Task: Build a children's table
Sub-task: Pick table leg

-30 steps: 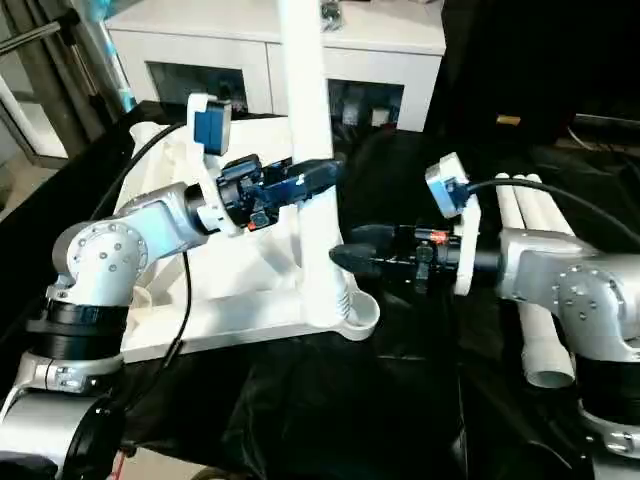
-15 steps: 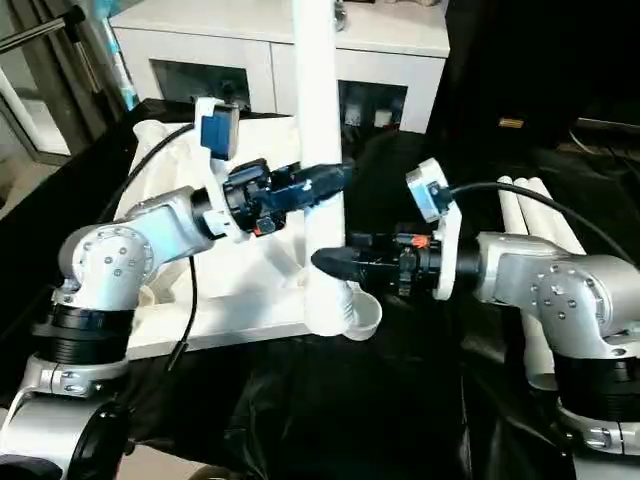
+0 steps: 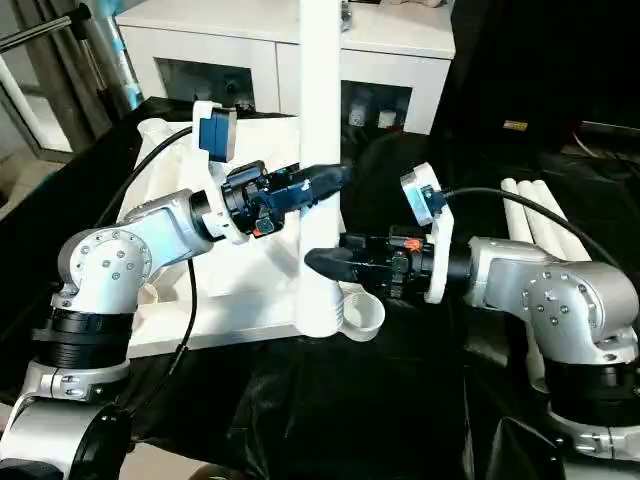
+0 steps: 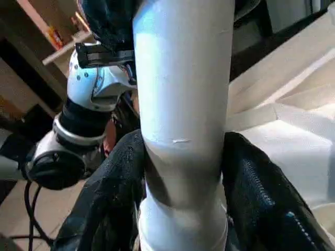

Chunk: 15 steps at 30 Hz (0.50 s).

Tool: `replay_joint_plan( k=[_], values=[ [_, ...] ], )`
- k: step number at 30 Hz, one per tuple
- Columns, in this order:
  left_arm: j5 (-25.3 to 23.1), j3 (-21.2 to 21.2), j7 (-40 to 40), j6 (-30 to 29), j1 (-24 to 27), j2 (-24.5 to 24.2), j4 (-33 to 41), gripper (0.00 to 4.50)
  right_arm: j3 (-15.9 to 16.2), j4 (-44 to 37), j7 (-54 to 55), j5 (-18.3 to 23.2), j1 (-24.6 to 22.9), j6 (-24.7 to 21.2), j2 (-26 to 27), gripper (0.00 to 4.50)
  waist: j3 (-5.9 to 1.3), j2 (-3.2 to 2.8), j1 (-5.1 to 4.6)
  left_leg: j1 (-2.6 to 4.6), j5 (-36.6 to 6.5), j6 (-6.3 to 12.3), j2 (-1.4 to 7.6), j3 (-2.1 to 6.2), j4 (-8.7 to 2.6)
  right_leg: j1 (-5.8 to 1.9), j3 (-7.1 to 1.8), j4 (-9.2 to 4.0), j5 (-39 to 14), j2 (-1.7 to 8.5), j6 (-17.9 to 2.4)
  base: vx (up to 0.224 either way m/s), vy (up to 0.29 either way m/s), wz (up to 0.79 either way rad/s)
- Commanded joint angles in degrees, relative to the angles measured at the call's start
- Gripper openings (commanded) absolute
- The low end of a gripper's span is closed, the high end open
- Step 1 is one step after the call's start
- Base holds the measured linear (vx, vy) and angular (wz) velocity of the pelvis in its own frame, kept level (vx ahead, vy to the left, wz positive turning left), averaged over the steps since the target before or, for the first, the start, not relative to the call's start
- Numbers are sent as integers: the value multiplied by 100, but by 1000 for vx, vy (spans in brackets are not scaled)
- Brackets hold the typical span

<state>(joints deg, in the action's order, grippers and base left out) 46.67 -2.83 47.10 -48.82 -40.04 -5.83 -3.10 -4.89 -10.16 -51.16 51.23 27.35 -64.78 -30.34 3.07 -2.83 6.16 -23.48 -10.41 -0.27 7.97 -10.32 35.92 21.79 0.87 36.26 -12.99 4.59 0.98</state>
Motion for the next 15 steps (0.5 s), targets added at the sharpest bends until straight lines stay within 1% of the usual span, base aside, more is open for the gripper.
replay_joint_plan(
  k=[1,3,4,5,6,7,8,10,11,12,14,15],
  values=[
    [92,215,176,24,-156,91,90,188,20,-47,205,-36,-34,-60,33,264,-432,69,-14,201,-472,233,424,168,-404,-234,-147,-351,176,378,-1669,0,0,0],
    [84,236,211,17,-166,89,94,188,43,-111,258,-75,-64,-12,28,294,-429,49,-6,204,-472,209,435,172,-410,-230,-147,-354,96,372,-1638,0,0,0],
    [84,236,211,17,-166,89,94,188,43,-111,258,-75,-64,-12,28,294,-429,49,-6,204,-472,209,435,172,-410,-230,-147,-354,96,372,-1638,0,0,0],
    [100,243,236,7,-177,99,111,188,138,-116,256,-148,-89,55,0,302,-431,47,-15,201,-451,194,436,176,-416,-230,-141,-347,122,366,-1625,0,0,0],
    [100,244,237,6,-177,99,112,188,145,-115,257,-153,-89,57,1,302,-430,47,-24,203,-459,182,434,175,-415,-225,-141,-349,134,364,-1623,0,0,0],
    [101,256,245,0,-172,103,130,188,222,-99,273,-213,-89,72,9,304,-431,38,-30,200,-472,176,430,176,-413,-230,-142,-348,139,367,-1625,0,0,0],
    [101,256,245,0,-172,103,130,188,222,-99,273,-213,-89,72,9,304,-430,44,-35,196,-471,179,428,175,-414,-234,-143,-349,145,368,-1626,0,0,0],
    [97,263,255,0,-165,102,134,188,250,-95,288,-232,-86,59,22,270,-433,47,-49,194,-465,194,428,177,-412,-240,-143,-349,157,372,-1637,0,0,0],
    [90,268,260,-1,-160,95,133,188,248,-90,304,-224,-79,35,32,270,-431,44,-53,192,-460,199,429,178,-413,-239,-143,-349,159,372,-1639,0,0,0],
    [95,274,268,4,-148,79,139,188,250,-103,328,-215,-81,15,30,270,-432,27,-56,196,-461,205,430,179,-411,-235,-143,-348,167,370,-1640,0,0,0],
    [110,272,269,2,-126,64,162,188,258,-138,345,-217,-98,10,8,267,-432,33,-65,201,-472,204,432,179,-414,-232,-143,-349,182,364,-1642,0,0,0],
    [109,265,250,5,-109,59,179,188,261,-204,360,-208,-138,2,-15,235,-432,29,-67,202,-473,199,434,180,-416,-231,-141,-348,184,364,-1646,0,0,0]
  ],
)
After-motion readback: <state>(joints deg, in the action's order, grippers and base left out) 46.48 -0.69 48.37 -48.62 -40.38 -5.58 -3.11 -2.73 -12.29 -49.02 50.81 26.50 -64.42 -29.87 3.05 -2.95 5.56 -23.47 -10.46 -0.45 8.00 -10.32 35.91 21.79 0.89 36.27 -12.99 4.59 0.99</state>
